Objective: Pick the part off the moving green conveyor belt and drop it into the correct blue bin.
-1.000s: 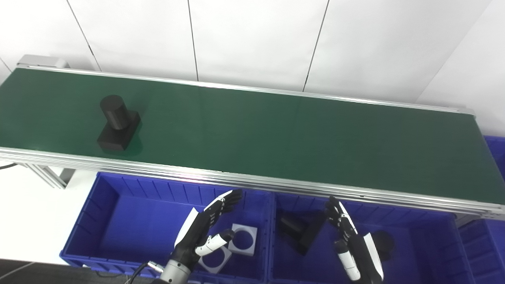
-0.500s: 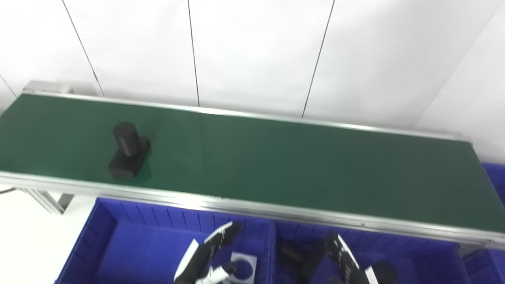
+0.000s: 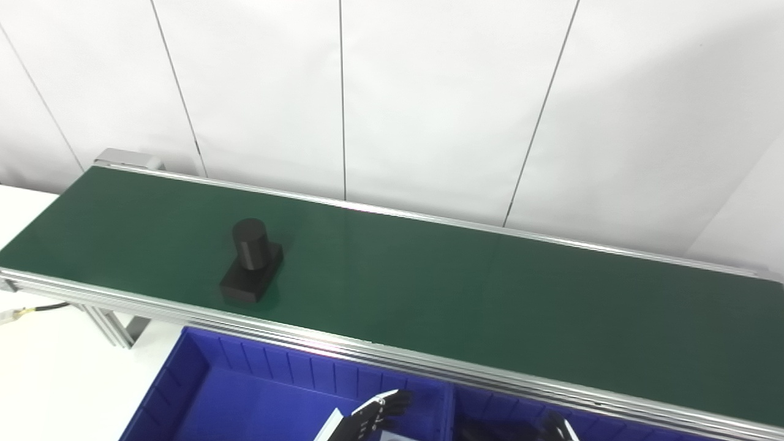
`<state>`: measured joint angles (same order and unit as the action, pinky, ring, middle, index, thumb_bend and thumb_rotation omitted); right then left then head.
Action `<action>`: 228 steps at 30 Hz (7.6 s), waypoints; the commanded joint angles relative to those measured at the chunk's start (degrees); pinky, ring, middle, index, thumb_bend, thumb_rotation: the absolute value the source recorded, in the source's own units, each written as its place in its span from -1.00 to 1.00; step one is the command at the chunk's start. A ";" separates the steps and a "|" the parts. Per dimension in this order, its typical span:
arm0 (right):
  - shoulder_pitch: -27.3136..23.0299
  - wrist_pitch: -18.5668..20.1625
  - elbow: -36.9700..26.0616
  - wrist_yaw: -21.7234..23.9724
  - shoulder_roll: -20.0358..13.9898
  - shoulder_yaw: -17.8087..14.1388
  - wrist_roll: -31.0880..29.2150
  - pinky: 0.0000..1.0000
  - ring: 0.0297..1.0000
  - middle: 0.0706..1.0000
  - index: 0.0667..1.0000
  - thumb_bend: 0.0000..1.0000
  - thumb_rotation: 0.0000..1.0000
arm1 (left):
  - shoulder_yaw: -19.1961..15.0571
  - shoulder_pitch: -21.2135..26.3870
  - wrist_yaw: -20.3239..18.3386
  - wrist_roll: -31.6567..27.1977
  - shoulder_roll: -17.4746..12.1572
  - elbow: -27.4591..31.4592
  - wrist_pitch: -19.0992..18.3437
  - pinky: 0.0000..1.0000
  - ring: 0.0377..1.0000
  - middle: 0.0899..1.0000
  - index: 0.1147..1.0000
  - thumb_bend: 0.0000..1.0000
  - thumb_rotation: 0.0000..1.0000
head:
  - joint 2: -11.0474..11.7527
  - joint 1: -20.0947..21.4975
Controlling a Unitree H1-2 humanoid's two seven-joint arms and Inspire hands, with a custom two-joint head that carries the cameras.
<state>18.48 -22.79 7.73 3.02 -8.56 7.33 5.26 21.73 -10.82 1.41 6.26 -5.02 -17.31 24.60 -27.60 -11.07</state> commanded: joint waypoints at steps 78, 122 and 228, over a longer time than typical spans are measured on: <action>-31.83 30.71 -12.61 2.54 5.84 5.44 19.56 0.64 0.82 0.88 0.94 0.75 0.18 | 2.46 1.23 4.95 -2.05 -1.87 2.39 2.33 0.76 0.74 0.71 0.68 0.64 0.78 | -6.64 20.24; -57.52 29.47 30.39 -5.79 17.35 13.02 23.13 0.55 0.79 0.91 0.89 1.00 -0.06 | 2.43 0.14 2.41 -0.64 -4.45 3.85 2.33 0.62 0.63 0.62 0.60 0.77 0.77 | -7.64 22.31; -7.81 32.96 -9.88 -16.04 -2.45 11.87 46.36 1.00 1.00 1.00 0.99 0.80 -0.35 | -7.46 -2.21 -7.68 -2.43 0.46 11.65 1.82 0.61 0.63 0.62 0.60 0.51 0.65 | -15.96 16.77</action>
<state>10.22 14.73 -0.17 -7.09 -11.70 19.38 51.04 14.35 -13.23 -5.94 3.87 -4.91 -6.90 24.25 -43.77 5.71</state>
